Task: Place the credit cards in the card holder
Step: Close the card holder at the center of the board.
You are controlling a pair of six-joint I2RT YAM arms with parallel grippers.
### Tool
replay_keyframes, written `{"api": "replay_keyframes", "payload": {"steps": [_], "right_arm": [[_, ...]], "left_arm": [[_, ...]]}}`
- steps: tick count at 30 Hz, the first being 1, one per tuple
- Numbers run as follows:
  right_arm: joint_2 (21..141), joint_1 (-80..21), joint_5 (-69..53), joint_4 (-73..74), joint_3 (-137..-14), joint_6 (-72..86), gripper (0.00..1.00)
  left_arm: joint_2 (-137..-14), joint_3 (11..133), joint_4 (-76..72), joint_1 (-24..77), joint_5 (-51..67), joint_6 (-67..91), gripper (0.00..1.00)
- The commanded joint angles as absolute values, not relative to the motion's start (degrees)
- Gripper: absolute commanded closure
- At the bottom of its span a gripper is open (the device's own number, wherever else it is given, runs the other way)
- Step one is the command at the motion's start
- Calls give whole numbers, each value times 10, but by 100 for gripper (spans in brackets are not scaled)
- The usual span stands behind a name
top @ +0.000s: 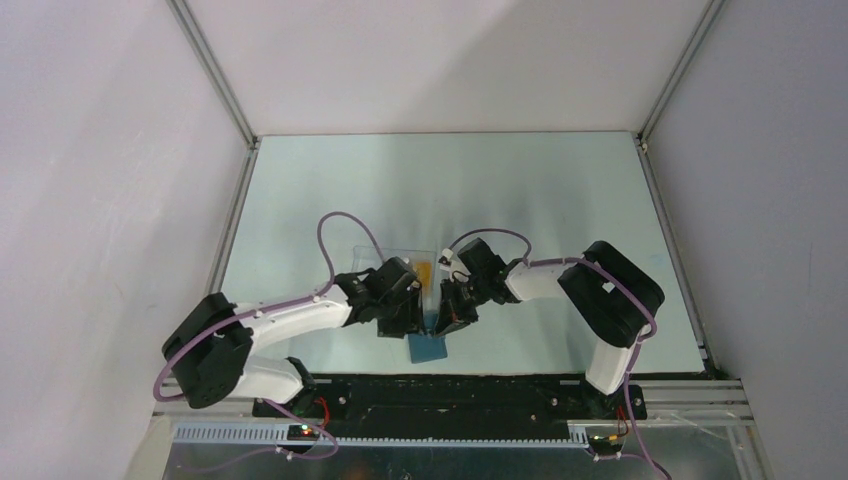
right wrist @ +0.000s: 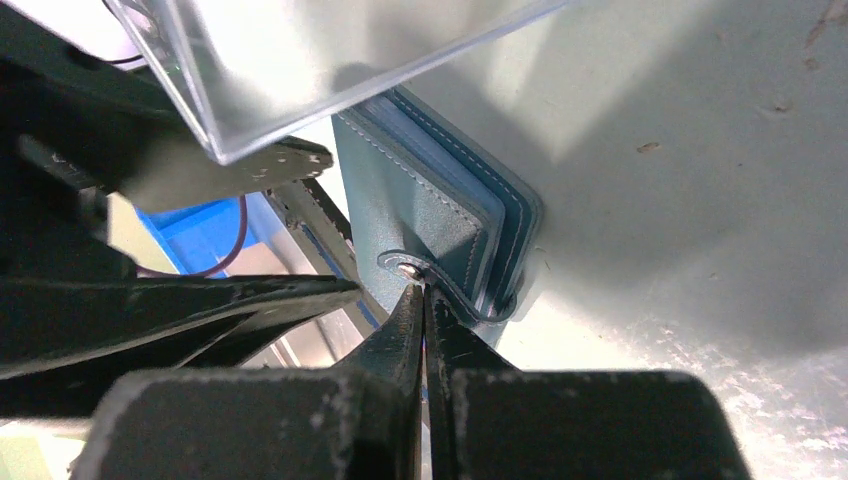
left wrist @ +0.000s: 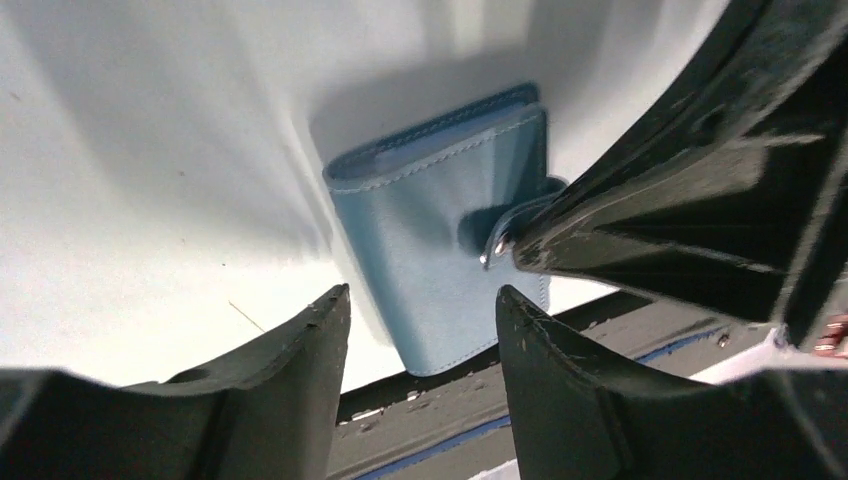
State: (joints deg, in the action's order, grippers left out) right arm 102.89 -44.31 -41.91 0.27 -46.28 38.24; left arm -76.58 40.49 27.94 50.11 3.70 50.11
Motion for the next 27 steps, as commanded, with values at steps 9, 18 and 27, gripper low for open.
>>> {"api": "replay_keyframes", "payload": {"steps": [9, 18, 27], "right_arm": [[1076, -455, -319, 54, -449, 359, 100], [1081, -456, -327, 53, -449, 358, 100], [1084, -457, -331, 58, -449, 354, 100]], "left_arm": [[-739, 321, 133, 481, 120, 558, 39], [-736, 308, 119, 473, 98, 567, 37], [-778, 317, 119, 473, 73, 573, 42]]}}
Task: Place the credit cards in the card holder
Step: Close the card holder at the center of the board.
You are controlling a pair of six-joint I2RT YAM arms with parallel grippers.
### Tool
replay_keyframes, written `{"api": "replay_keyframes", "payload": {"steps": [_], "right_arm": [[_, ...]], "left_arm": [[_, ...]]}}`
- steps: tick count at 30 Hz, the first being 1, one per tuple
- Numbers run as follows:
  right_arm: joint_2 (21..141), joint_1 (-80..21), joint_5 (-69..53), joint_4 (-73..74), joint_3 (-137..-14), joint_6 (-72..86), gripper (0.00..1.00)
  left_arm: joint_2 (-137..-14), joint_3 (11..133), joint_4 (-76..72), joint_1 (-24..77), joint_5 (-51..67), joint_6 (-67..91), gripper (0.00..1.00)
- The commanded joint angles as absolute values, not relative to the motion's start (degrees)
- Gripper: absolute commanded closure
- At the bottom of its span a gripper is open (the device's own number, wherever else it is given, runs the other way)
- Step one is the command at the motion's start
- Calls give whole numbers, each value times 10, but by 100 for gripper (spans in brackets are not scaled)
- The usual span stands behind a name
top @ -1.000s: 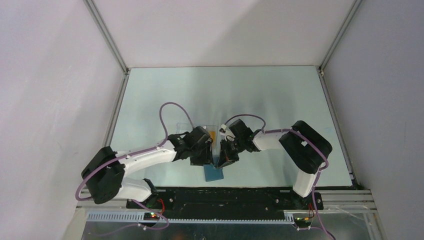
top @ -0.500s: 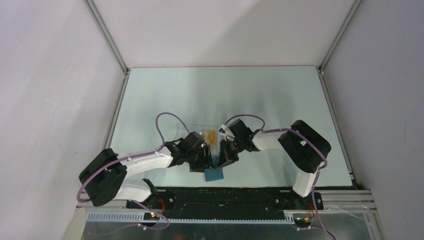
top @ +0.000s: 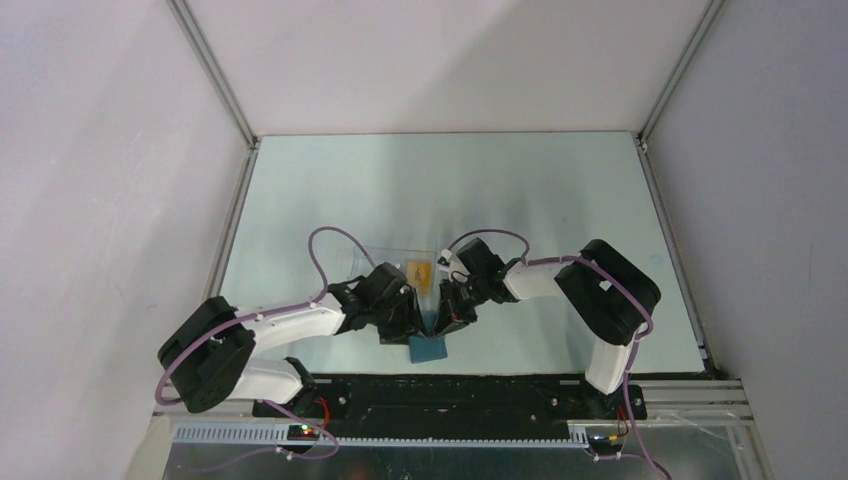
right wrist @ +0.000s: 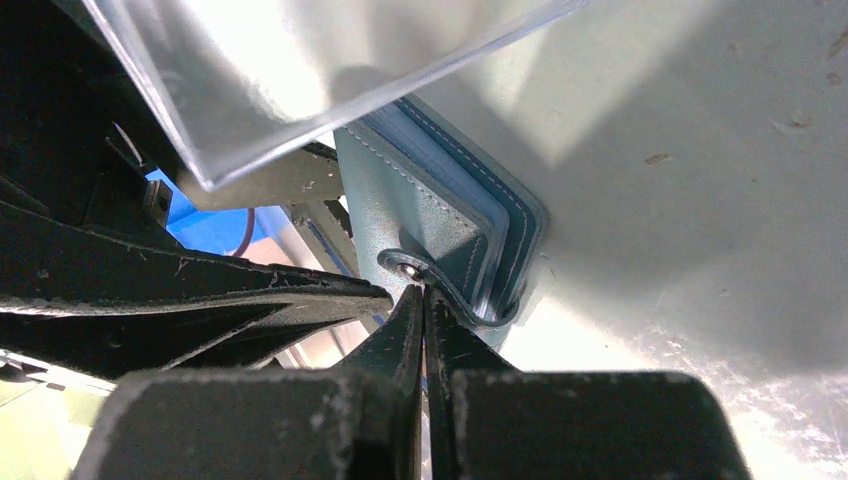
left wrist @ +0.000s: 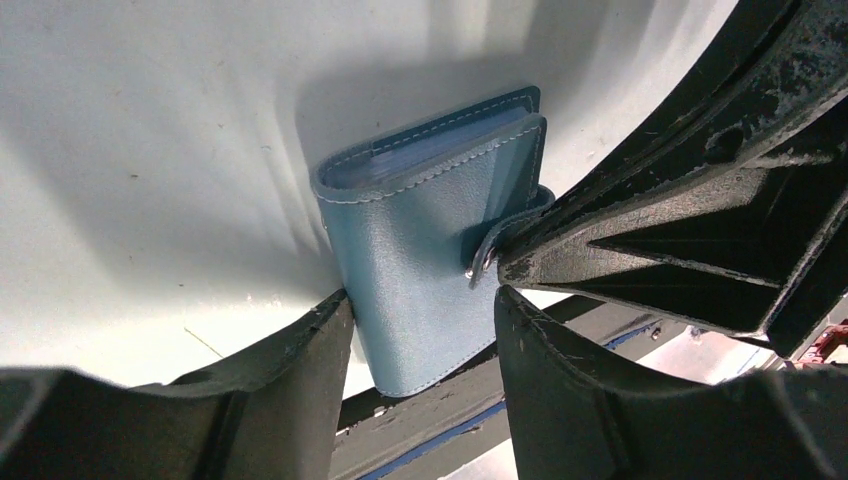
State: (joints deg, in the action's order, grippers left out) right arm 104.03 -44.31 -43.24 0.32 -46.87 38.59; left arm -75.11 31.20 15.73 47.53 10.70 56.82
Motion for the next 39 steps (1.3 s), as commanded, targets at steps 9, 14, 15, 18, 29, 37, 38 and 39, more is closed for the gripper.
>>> {"api": "replay_keyframes", "payload": {"steps": [9, 14, 15, 18, 29, 37, 38, 39], "right_arm": [[1087, -458, -330, 63, -449, 349, 100], [1089, -458, -330, 61, -449, 350, 100], [1090, -458, -331, 60, -448, 350, 100], [1093, -458, -332, 58, -449, 353, 100], [1105, -462, -315, 87, -467, 350, 100], [1100, -480, -251, 147, -486, 343, 100], [1100, -482, -245, 156, -489, 342, 100], [1100, -486, -235, 161, -490, 342, 100]], "left_arm": [[-806, 322, 119, 474, 57, 579, 41], [-813, 319, 121, 473, 50, 587, 57], [-814, 319, 123, 473, 49, 587, 60], [-826, 325, 132, 474, 47, 587, 62], [-826, 339, 136, 479, 55, 577, 46], [-811, 333, 136, 476, 63, 583, 50], [-808, 329, 136, 475, 63, 585, 50], [-799, 326, 136, 472, 62, 589, 49]]}}
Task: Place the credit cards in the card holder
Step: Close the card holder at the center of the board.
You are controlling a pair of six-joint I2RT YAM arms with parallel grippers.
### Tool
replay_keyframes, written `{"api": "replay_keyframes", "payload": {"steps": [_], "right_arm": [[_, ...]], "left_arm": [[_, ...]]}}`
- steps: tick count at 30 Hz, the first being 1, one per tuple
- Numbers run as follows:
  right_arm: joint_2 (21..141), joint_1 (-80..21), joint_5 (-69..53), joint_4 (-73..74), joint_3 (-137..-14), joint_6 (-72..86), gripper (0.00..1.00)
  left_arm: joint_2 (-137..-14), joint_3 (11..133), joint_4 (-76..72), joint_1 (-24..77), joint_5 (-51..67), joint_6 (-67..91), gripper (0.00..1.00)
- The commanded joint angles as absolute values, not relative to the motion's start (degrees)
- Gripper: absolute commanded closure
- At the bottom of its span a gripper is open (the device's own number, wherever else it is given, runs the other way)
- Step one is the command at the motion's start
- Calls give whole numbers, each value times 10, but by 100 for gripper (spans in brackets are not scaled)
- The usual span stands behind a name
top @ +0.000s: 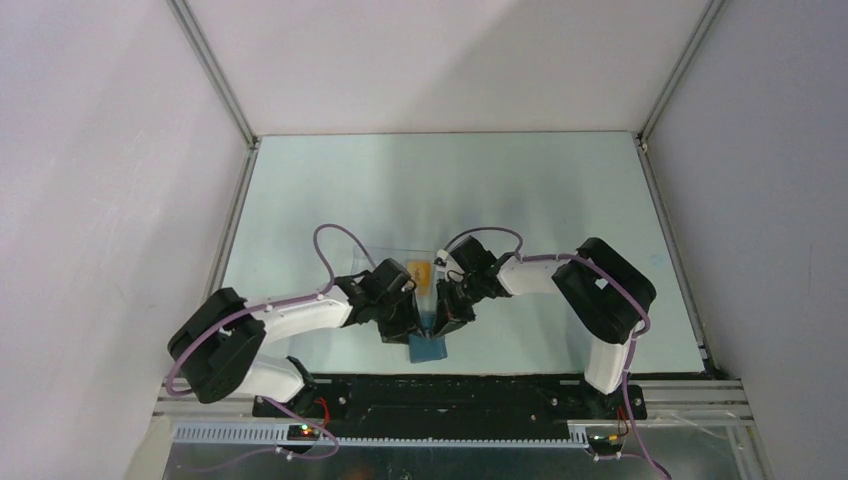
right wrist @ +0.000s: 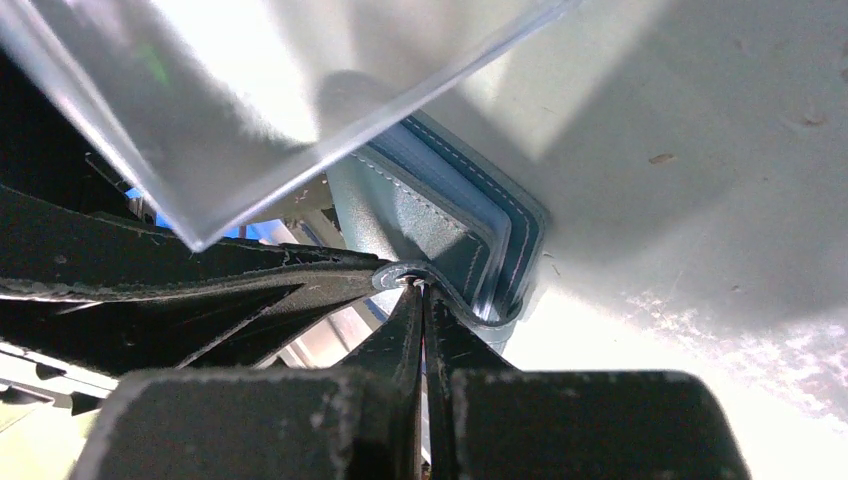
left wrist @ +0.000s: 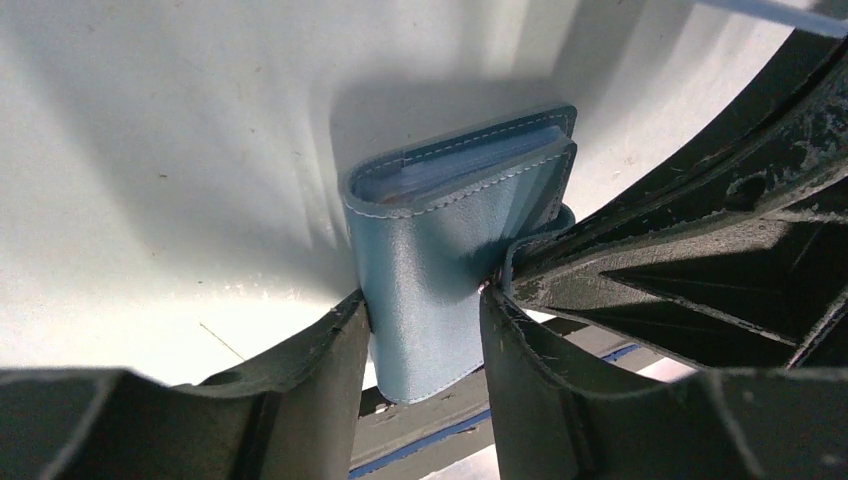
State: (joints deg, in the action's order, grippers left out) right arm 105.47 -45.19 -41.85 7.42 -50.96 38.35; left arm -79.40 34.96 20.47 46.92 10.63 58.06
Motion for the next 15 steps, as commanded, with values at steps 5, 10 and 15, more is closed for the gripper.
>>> {"api": "replay_keyframes", "payload": {"steps": [5, 10, 15], "right_arm": [[1110, -499, -200, 206, -506, 336, 100], [1119, -520, -173, 245, -527, 323, 100], [1132, -541, -146, 278, -553, 313, 100]], "left_arm": [[-757, 303, 135, 453, 58, 600, 41], [-741, 298, 126, 437, 71, 594, 38], [-761, 305, 118, 435, 86, 584, 39]]}}
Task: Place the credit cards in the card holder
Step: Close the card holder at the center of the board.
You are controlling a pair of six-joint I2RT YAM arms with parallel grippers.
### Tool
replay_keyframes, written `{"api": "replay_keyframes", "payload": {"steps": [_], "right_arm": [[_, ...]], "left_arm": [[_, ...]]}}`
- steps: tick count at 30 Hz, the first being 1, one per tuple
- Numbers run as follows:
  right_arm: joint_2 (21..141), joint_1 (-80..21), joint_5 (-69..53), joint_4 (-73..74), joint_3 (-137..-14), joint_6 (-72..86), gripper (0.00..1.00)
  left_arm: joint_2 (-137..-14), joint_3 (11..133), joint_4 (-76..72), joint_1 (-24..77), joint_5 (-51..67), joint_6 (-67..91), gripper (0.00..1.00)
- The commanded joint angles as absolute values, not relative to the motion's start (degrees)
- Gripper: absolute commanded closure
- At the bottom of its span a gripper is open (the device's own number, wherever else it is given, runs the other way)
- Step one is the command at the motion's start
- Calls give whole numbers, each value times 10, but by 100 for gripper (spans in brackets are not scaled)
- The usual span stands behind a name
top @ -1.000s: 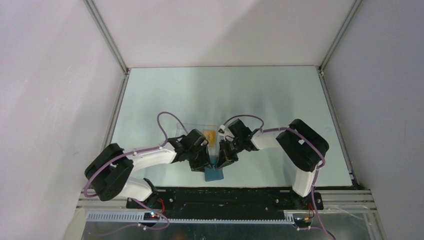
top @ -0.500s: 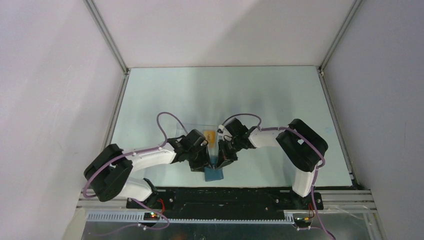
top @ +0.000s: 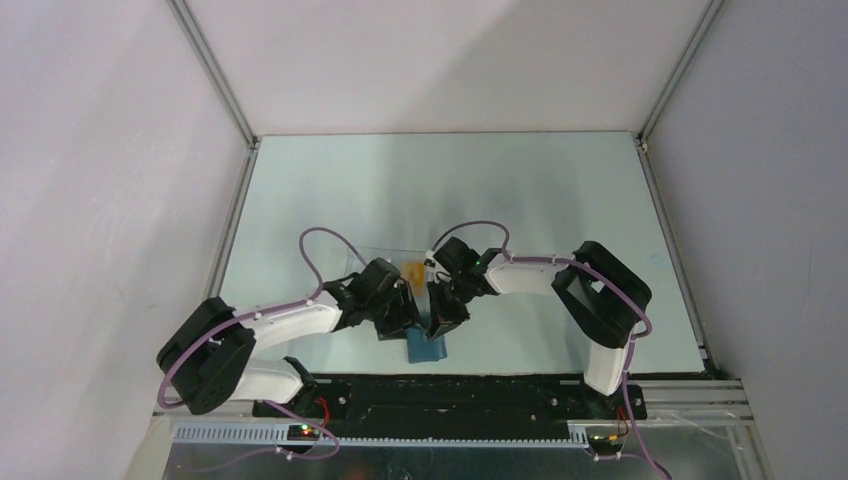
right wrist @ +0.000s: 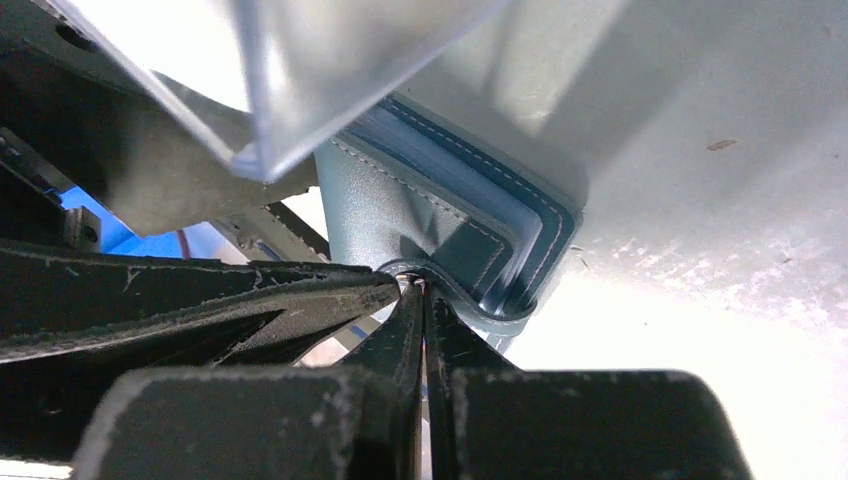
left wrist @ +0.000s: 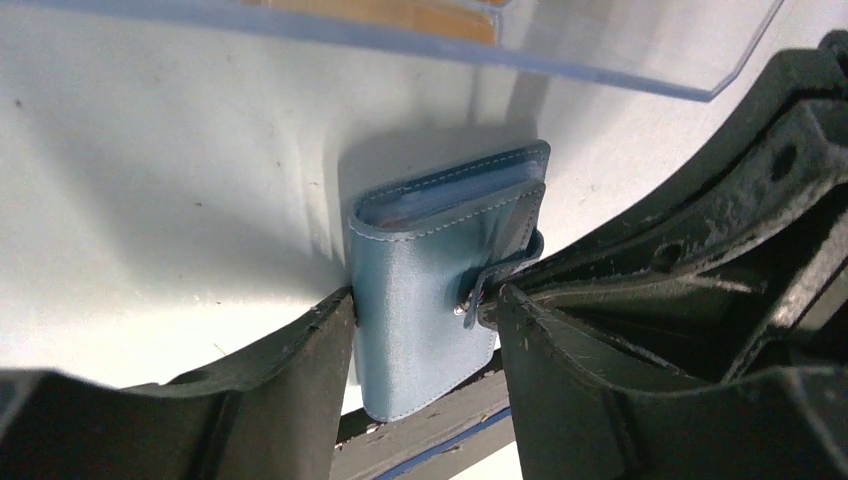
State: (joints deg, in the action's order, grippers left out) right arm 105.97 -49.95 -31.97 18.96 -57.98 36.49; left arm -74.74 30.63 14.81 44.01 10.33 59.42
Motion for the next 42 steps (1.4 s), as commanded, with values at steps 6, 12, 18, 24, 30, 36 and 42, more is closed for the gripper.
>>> {"api": "replay_keyframes", "payload": {"steps": [6, 12, 18, 24, 30, 36, 42], "right_arm": [[1143, -546, -144, 288, -565, 313, 100], [1155, -546, -151, 290, -574, 313, 100], [1160, -546, -156, 289, -578, 311, 100], [1164, -545, -162, 287, -578, 313, 100], [1154, -541, -180, 283, -578, 309, 100], [1076, -523, -203, 272, -578, 311, 96], [1056, -502, -228, 268, -578, 316, 97]], "left_arm": [[-772, 308, 117, 442, 96, 573, 47], [-807, 323, 117, 478, 89, 575, 51], [-824, 332, 117, 495, 81, 583, 49], [-808, 328, 117, 497, 78, 586, 50], [-779, 320, 117, 493, 76, 597, 45], [-721, 304, 116, 461, 85, 608, 38], [-659, 297, 116, 433, 110, 590, 57]]}}
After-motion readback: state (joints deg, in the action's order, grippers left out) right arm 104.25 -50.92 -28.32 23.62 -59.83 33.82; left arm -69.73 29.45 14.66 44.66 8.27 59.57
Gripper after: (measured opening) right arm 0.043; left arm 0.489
